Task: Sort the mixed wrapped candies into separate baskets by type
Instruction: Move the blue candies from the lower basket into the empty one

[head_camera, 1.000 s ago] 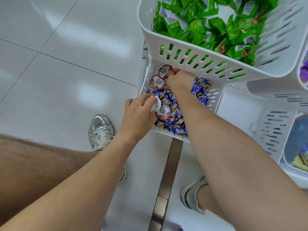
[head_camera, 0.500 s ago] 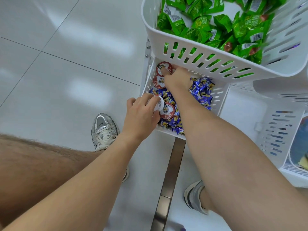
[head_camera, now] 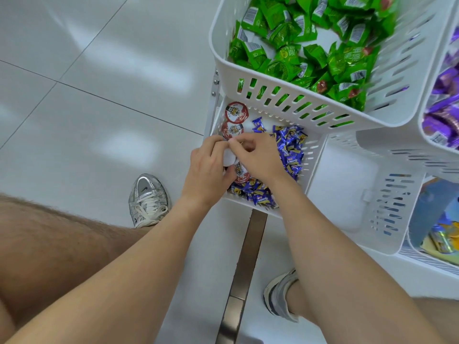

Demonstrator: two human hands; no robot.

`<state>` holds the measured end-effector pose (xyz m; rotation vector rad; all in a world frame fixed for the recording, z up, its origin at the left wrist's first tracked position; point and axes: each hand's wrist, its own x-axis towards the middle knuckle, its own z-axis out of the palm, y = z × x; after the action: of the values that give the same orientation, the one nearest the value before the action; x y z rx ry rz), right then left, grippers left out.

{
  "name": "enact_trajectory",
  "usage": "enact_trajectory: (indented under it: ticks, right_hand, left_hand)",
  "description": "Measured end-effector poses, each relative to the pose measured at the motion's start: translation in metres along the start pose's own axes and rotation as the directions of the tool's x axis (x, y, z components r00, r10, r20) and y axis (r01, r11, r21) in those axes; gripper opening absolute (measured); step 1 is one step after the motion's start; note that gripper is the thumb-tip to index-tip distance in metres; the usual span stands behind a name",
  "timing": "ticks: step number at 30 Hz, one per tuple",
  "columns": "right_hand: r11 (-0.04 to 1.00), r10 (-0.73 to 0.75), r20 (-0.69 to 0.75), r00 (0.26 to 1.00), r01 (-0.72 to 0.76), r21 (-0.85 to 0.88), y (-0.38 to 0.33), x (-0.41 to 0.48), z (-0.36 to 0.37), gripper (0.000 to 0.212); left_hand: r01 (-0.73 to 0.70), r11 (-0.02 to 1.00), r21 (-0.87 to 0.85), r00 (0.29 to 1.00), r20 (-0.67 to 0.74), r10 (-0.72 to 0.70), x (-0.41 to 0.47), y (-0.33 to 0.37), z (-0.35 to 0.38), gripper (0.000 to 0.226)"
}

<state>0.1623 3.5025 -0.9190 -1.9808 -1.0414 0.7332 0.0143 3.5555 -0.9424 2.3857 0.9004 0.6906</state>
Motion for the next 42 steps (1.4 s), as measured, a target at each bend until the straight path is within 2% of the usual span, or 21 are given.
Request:
enact_trajectory:
  ticks: [3,5,7,10,12,13,16,18,20,22,25,27,29,31,33,36,38,40,42]
  right_hand:
    - [0.979,0.057,0.088,0.994,-0.073,0.189,-0.006,-0.001,-0.020,0.030]
    - [0.943,0.149,0.141,0.979,-0.184,0.278,-0.011,0.001,-0.033,0.039]
    - [0.898,0.229,0.251,0.941,-0.303,0.319,-0.013,0.007,-0.040,0.035]
    - [0.831,0.240,0.373,0.896,-0.388,0.398,-0.003,0.016,-0.044,0.024]
    - [0.802,0.265,0.279,0.923,-0.372,0.468,0.003,0.017,-0.046,0.030]
    - [0.822,0.270,0.203,0.941,-0.335,0.460,0.006,0.017,-0.046,0.035]
    - [0.943,0.245,-0.065,0.967,-0.223,0.248,0.016,0.021,-0.038,0.031]
    - [0.960,0.233,-0.223,0.947,-0.188,0.207,0.021,0.028,-0.030,0.022]
    - [0.952,0.236,-0.265,0.935,-0.168,0.258,0.016,0.033,-0.023,0.017]
    - [0.958,0.214,-0.260,0.942,-0.150,0.243,0.011,0.041,-0.016,0.015]
    - [0.992,0.128,-0.236,0.963,-0.128,0.014,0.008,0.051,-0.005,0.012]
    - [0.991,0.107,-0.251,0.962,-0.123,-0.047,0.013,0.054,0.003,0.011]
    - [0.992,0.108,-0.269,0.957,-0.122,-0.035,0.017,0.054,0.010,0.009]
    - [0.992,0.116,-0.294,0.949,-0.128,-0.021,0.019,0.056,0.012,0.009]
    - [0.991,0.121,-0.300,0.946,-0.132,-0.014,0.022,0.059,0.010,0.014]
    - [0.991,0.074,-0.238,0.968,-0.098,-0.090,0.023,0.060,0.003,0.021]
    - [0.994,0.028,-0.200,0.979,-0.049,-0.099,0.022,0.057,-0.002,0.022]
    - [0.995,-0.008,-0.211,0.977,-0.013,-0.098,0.020,0.049,-0.007,0.017]
    - [0.994,-0.011,-0.204,0.979,-0.011,-0.106,0.020,0.038,-0.014,0.012]
  left_hand:
    - [0.029,0.995,-0.091,0.999,-0.011,-0.030,0.005,0.008,-0.004,0.041]
    - [0.007,0.992,-0.125,1.000,-0.022,-0.010,0.007,0.012,-0.005,0.041]
    - [-0.009,0.988,-0.157,0.999,-0.035,0.003,0.008,0.015,-0.006,0.041]
    - [0.020,0.984,-0.179,0.999,-0.031,-0.026,0.008,0.018,-0.002,0.042]
    - [0.072,0.983,-0.167,0.997,-0.006,-0.074,0.006,0.018,0.002,0.042]
    - [0.112,0.983,-0.148,0.994,0.020,-0.110,0.004,0.017,0.005,0.043]
    - [0.210,0.978,0.021,0.970,0.123,-0.211,-0.005,0.015,0.018,0.046]
    - [0.291,0.946,0.144,0.919,0.232,-0.319,-0.010,0.019,0.024,0.054]
    - [0.372,0.913,0.167,0.842,0.353,-0.408,-0.009,0.024,0.029,0.068]
    - [0.453,0.884,0.120,0.767,0.452,-0.455,-0.001,0.027,0.033,0.081]
    - [0.512,0.852,0.107,0.686,0.546,-0.480,0.014,0.026,0.035,0.099]
    - [0.506,0.852,0.133,0.658,0.580,-0.481,0.021,0.020,0.038,0.103]
    - [0.475,0.869,0.140,0.673,0.578,-0.461,0.022,0.016,0.042,0.099]
    - [0.425,0.901,0.089,0.715,0.578,-0.394,0.017,0.019,0.048,0.098]
    - [0.404,0.914,0.033,0.723,0.602,-0.341,0.009,0.024,0.054,0.101]
    - [0.391,0.920,-0.032,0.761,0.574,-0.304,0.006,0.020,0.052,0.105]
    - [0.412,0.903,-0.119,0.790,0.540,-0.290,0.004,0.019,0.046,0.094]
    - [0.404,0.894,-0.192,0.844,0.456,-0.283,-0.002,0.022,0.042,0.072]
    - [0.358,0.922,-0.145,0.895,0.333,-0.295,-0.009,0.026,0.040,0.057]
